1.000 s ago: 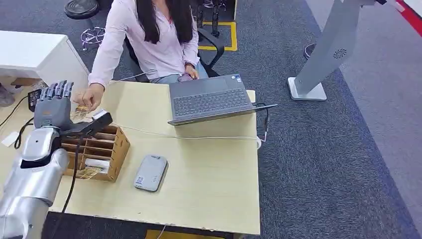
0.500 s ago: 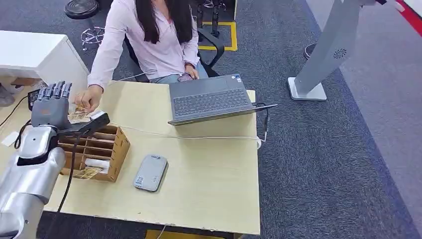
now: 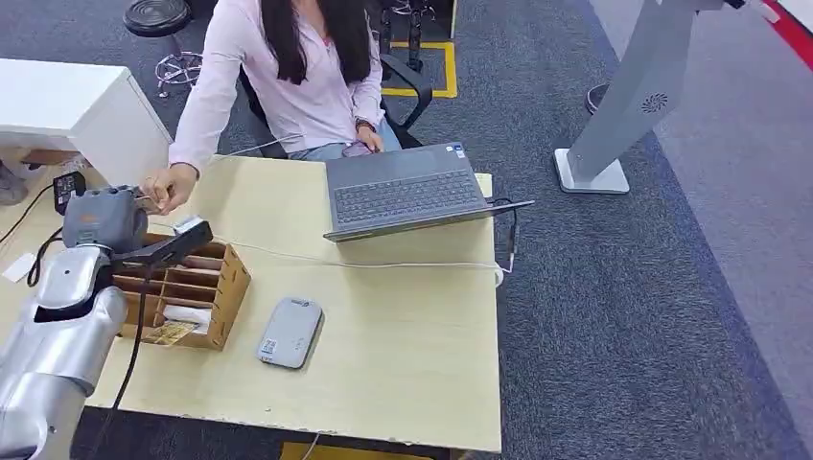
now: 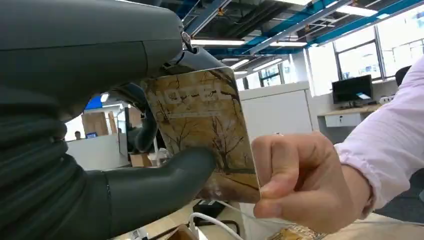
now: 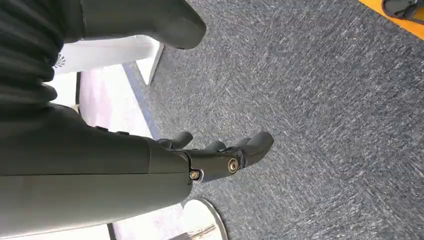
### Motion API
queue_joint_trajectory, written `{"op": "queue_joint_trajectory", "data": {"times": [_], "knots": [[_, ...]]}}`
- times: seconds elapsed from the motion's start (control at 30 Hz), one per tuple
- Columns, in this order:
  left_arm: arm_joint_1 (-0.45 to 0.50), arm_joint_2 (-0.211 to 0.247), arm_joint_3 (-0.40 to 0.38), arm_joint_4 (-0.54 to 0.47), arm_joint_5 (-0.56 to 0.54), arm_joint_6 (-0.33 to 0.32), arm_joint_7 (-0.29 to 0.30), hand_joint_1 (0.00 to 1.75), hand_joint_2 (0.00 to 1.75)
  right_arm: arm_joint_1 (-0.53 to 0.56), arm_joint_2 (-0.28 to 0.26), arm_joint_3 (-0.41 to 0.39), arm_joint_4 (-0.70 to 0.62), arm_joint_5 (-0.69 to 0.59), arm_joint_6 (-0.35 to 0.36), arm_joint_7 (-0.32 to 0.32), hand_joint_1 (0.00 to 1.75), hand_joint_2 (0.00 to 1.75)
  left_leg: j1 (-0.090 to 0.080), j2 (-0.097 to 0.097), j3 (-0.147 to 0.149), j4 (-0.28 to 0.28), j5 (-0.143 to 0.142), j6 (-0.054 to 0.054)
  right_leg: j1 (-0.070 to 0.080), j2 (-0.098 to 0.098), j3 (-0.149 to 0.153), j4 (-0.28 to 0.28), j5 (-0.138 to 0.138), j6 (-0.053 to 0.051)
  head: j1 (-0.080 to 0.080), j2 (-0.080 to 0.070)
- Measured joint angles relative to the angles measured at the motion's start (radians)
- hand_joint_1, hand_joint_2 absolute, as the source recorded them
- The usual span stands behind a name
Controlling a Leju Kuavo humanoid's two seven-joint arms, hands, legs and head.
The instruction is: Pass the card to the sensor for recognition and then transmit it.
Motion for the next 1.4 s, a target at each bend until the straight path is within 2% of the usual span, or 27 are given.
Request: {"op": "queue_joint_trajectory", "data": {"times": [0.3,0.57,0.77,0.9,1.2,1.4], "knots": [[0.02,-0.01,-0.002,-0.004,0.016,0.003,-0.048,1.75,1.75,0.0,-0.002,0.0,0.0,0.007,0.0,-0.002,0.0,1.75,0.0,0.0,0.0,0.0,0.0,0.0,0.0,0.0,0.0,0.0,0.0,0.0,0.0,0.0],[0.07,-0.061,-0.044,-0.115,0.01,0.004,-0.071,1.75,1.75,-0.002,-0.002,0.0,0.001,0.007,-0.001,-0.002,0.0,1.75,0.0,0.0,0.0,0.0,0.0,0.0,0.0,0.0,0.0,0.0,0.0,0.0,0.0,0.0],[0.121,-0.116,-0.138,-0.267,-0.004,-0.04,-0.053,1.75,1.75,-0.004,-0.002,-0.001,0.004,0.007,-0.003,-0.002,0.0,1.75,0.0,-0.002,-0.001,0.001,0.0,0.0,0.0,-0.001,0.0,0.0,0.0,0.0,0.0,0.0],[0.147,-0.145,-0.212,-0.341,0.005,-0.124,-0.03,1.75,1.75,-0.003,-0.001,-0.003,0.005,0.007,-0.006,-0.002,0.0,1.75,0.0,-0.001,-0.001,0.001,0.0,0.0,0.0,-0.001,0.0,0.0,0.0,0.0,0.0,0.0],[0.181,-0.153,-0.307,-0.341,0.056,-0.242,-0.033,1.75,1.75,-0.003,-0.001,-0.011,0.006,0.006,-0.007,-0.003,0.0,1.75,0.0,-0.001,-0.001,0.001,0.0,0.0,0.0,-0.001,0.0,0.0,0.0,0.0,0.0,0.0],[0.207,-0.146,-0.351,-0.326,0.079,-0.277,-0.027,1.75,1.75,-0.003,-0.001,-0.013,0.006,0.007,-0.008,-0.003,0.0,1.75,0.0,-0.001,-0.001,0.001,0.0,0.0,0.0,-0.001,0.0,0.0,0.0,0.0,0.0,0.0]]}}
